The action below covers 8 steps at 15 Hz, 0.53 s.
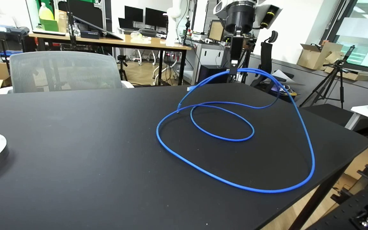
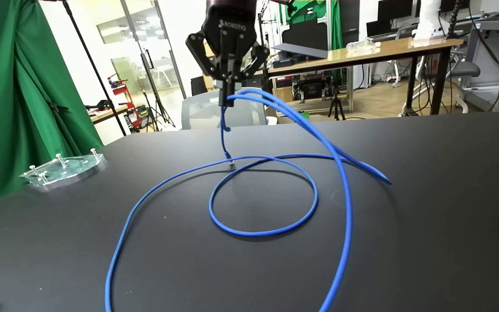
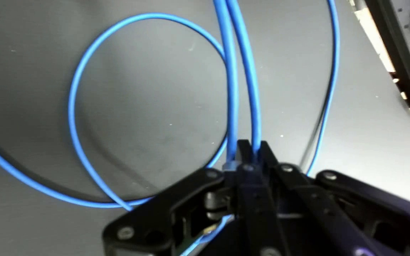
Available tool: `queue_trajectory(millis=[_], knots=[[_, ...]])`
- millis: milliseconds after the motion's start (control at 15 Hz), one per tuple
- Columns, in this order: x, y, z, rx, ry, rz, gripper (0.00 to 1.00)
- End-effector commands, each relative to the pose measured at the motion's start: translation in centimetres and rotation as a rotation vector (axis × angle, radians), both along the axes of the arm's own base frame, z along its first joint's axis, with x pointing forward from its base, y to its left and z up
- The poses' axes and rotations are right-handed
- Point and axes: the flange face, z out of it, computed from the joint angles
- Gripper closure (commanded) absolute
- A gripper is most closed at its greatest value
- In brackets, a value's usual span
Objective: Untangle the blue cable
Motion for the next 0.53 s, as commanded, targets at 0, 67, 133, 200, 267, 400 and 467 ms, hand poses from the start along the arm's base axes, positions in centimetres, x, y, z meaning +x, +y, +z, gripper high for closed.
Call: queue_trajectory(millis=[0, 67, 133, 200, 267, 400, 467], knots=[[0.3, 0.8, 0.1, 0.072, 0.089, -0.040, 0.98], [0.3, 0.7, -0.2, 0.058, 0.093, -0.096, 0.98], [0.4, 0.1, -0.9, 0.030, 0.103, -0.168, 0.98], [0.4, -0.3, -1.4, 0.018, 0.125, -0.205, 0.98], [0.3, -0.9, -2.2, -0.006, 0.142, -0.245, 0.98], [0.0, -1.6, -2.8, -0.047, 0.154, -0.329, 0.98], [0.0, -1.8, -2.9, -0.080, 0.133, -0.345, 0.98]])
